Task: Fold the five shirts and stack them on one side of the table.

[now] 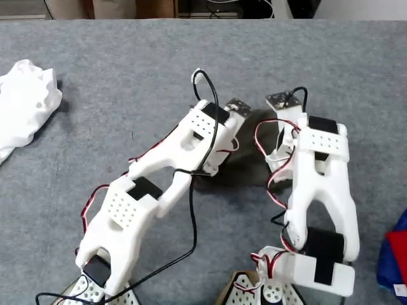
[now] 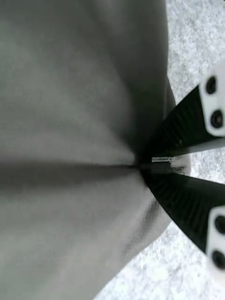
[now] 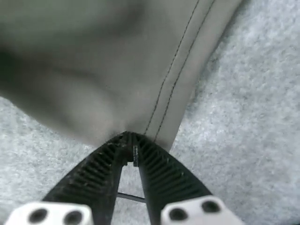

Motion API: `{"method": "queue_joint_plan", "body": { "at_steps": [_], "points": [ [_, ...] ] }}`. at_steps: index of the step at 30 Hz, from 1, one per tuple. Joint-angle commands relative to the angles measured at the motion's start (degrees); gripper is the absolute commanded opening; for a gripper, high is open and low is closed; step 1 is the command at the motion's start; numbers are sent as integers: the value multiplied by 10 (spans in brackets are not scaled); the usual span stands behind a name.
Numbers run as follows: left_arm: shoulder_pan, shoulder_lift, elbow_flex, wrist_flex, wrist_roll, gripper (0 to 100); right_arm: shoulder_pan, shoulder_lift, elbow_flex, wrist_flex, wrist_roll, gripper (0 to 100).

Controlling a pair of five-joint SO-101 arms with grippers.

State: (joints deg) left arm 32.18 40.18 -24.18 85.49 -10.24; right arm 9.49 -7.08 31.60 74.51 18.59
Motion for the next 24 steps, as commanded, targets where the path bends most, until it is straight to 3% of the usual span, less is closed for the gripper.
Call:
{"method": "queue_joint_plan", "body": {
  "at_steps": [1, 9, 17, 20, 24],
  "points": [
    [-40, -4, -19, -9, -6, 19, 0, 11, -4, -11, -3, 6],
    [-81, -4, -135, 45, -6, 19, 0, 12, -80, 14, -4, 6],
    [-73, -4, -305, 149, -6, 19, -1, 12, -283, 201, -5, 9],
    [-76, -6, -338, 153, -5, 19, -4, 12, -360, 280, -7, 8],
    [-77, -45, -329, 153, -5, 19, 0, -9, -339, 279, -80, 6]
  ]
}}
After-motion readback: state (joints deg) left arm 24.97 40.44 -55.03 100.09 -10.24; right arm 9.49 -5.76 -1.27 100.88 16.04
